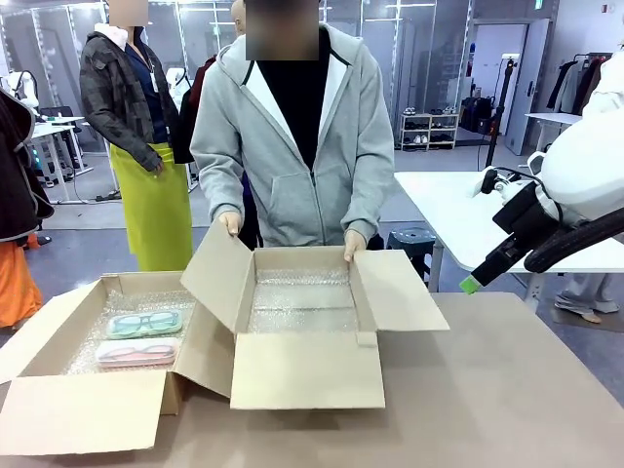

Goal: Pack the glasses set securely to prepare it for shipping.
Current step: Position the Package Box on the left side of the table.

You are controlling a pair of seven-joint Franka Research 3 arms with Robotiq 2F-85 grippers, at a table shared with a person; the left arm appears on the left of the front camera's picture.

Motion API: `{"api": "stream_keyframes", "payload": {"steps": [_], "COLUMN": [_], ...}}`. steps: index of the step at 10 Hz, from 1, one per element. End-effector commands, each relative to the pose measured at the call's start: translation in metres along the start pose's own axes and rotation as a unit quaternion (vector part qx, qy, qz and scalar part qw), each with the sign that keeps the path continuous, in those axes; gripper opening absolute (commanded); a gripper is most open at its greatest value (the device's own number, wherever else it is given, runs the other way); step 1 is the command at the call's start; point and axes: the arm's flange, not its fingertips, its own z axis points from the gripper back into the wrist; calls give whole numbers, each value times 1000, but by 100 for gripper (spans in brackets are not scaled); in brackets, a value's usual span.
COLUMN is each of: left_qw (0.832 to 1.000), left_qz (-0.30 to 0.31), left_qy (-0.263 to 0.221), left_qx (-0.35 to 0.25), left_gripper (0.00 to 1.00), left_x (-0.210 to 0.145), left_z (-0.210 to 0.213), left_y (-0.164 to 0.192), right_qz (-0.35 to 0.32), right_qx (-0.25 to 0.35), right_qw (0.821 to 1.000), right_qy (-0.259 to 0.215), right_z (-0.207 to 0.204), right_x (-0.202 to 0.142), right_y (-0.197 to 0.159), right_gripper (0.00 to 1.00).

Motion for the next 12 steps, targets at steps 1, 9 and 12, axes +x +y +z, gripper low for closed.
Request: {"api": "stream_keyframes", "payload": {"steps": [1,9,12], "left_qw": [993,961,954], "left_qz": [-84,-235,-254], "left_qy": [49,70,89], "left_qx": [61,130,130], "left_gripper": [100,100,100], "left_x": [10,11,16], "left_z": [-29,-94,-94], "left_y": [-27,-103,-113], "right_qz": [-5,-5,-5], "right_qx": [0,0,0], "right_qw": [1000,1000,1000], "right_qy": [7,7,7], "right_z": [1,1,1], "right_x": [2,2,2], "right_y": [1,1,1], "right_gripper": [100,100,100]}}
